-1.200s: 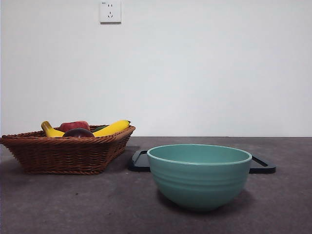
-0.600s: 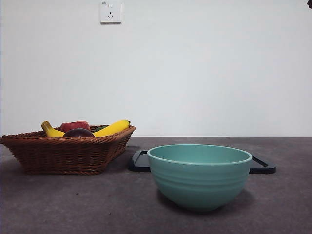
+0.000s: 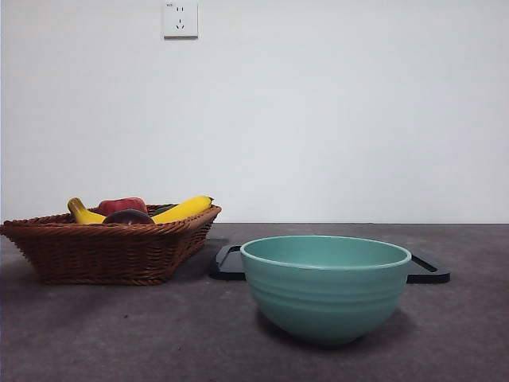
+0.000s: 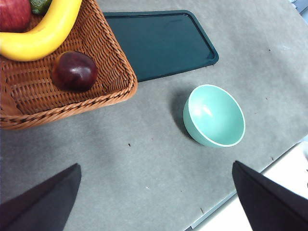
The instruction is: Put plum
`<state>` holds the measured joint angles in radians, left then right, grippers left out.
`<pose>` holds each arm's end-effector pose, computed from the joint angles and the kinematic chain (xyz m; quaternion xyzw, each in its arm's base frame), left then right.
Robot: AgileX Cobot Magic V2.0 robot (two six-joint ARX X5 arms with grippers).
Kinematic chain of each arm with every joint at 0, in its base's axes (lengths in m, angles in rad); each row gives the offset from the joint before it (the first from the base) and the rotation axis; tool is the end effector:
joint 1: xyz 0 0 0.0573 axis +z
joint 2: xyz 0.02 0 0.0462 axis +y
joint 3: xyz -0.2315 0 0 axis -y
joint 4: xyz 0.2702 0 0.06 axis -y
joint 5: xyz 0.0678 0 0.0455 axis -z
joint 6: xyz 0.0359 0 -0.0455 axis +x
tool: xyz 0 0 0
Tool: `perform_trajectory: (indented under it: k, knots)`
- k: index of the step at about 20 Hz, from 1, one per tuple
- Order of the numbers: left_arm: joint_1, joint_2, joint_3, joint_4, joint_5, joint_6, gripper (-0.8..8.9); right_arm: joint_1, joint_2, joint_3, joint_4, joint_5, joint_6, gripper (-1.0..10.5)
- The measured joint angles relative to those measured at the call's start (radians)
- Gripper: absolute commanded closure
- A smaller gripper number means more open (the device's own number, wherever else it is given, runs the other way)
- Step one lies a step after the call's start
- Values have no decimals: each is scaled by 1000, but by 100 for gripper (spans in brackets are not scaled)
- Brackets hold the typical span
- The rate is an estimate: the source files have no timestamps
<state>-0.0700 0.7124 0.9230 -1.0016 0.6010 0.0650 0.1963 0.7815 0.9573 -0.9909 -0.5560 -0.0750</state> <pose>0.1632 -0.0318 0.3007 -0.0727 0.3617 -0.3157 0.8742 0.1715 0.0534 0.3014 0.0388 0.3770 0.3516 0.8560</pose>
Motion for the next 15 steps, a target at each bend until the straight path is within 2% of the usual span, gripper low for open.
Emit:
perform_trajectory:
  k: [5,10,15]
  knots:
    - [0,0,0,0,0,-4,309,0,0,0,0,0,0,533]
    - [-15,34,6,29,-2,-54,310,0,0,0,0,0,0,533]
    - [-78,179,132,50,-139,-86,315,0,0,0,0,0,0,533]
